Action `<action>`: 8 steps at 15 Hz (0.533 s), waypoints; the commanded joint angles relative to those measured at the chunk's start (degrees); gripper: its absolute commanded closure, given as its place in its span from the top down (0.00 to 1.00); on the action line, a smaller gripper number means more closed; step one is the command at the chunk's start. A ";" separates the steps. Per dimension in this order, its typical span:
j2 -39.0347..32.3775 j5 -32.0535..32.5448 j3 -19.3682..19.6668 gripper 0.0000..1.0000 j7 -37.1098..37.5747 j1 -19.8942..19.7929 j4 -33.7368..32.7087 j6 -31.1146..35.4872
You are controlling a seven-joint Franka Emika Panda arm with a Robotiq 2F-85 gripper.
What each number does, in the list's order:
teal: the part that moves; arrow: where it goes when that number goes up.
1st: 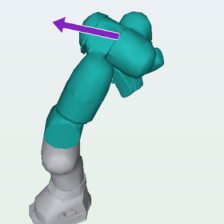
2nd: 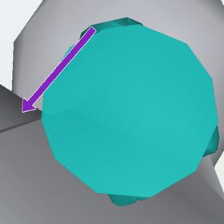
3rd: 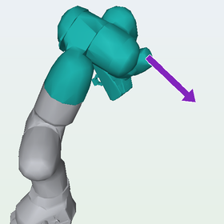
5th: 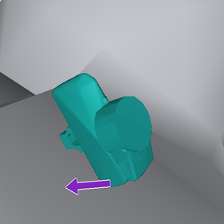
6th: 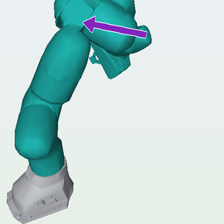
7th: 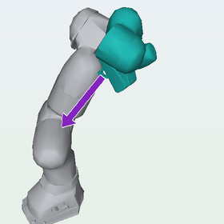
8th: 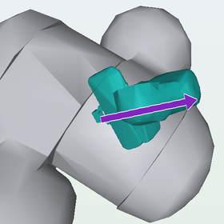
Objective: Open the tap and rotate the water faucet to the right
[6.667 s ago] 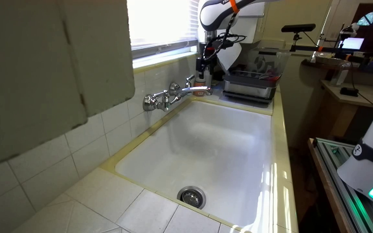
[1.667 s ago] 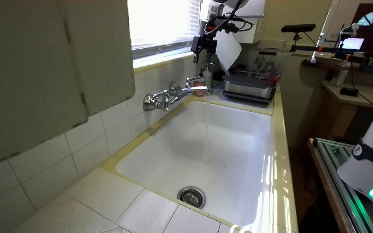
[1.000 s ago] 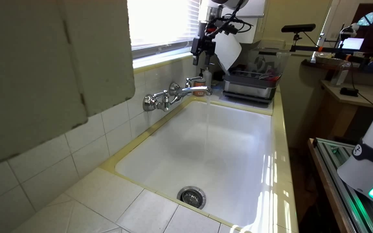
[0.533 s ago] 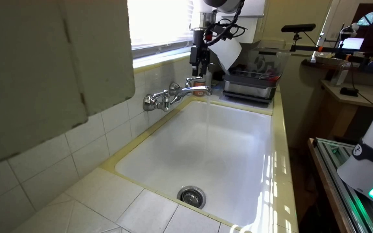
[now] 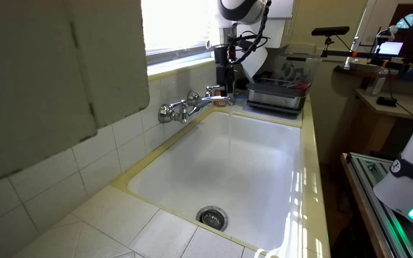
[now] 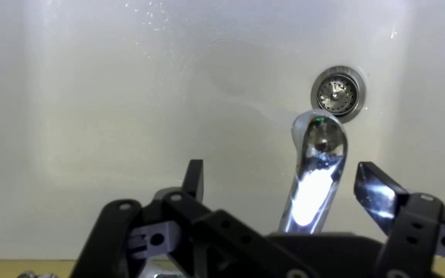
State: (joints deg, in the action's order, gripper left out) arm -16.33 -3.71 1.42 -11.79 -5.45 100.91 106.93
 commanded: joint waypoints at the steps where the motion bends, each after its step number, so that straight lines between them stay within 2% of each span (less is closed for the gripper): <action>1: -1.33 2.00 0.05 1.00 -1.61 0.38 -0.15 -2.02; 8: -1.28 5.25 0.12 1.00 -1.31 1.08 0.39 -1.82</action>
State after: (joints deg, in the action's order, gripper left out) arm -18.16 -0.72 1.23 -12.77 -4.76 100.89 106.40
